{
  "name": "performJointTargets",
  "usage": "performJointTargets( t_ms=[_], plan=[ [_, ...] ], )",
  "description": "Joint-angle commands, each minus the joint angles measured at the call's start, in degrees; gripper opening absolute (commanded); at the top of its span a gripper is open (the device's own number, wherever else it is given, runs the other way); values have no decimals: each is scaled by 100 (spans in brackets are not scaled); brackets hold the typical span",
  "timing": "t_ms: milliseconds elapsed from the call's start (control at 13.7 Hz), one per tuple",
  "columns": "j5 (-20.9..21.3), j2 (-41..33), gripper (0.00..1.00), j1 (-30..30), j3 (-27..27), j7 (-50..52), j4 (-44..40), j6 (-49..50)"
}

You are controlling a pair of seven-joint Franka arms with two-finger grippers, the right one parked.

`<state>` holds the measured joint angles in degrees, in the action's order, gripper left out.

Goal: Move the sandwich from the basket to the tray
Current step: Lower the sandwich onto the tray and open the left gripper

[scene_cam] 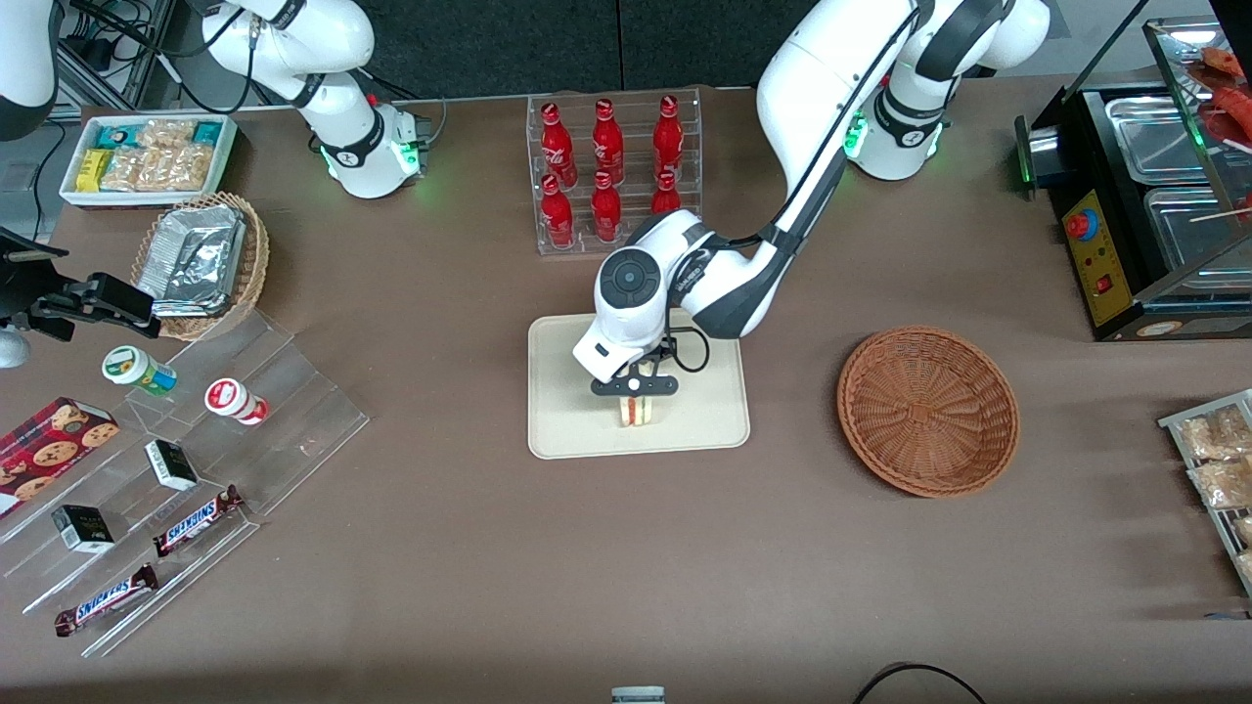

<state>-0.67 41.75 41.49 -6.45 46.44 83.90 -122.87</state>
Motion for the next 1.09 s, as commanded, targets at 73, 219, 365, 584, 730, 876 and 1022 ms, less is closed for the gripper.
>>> performJointTargets(
  t_ms=[73,219,365,584,730,876,1022],
  plan=[
    [58,87,0,131,83,111,-110,-44],
    [347,114,0,175,83,207,-67,-70],
    [410,131,0,184,83,322,3,-211],
    [410,140,8,193,83,339,-5,-211],
    [410,140,95,193,83,339,-5,-220],
    [418,149,100,193,83,331,-5,-220],
    [410,149,100,193,83,331,-5,-220]
  ],
)
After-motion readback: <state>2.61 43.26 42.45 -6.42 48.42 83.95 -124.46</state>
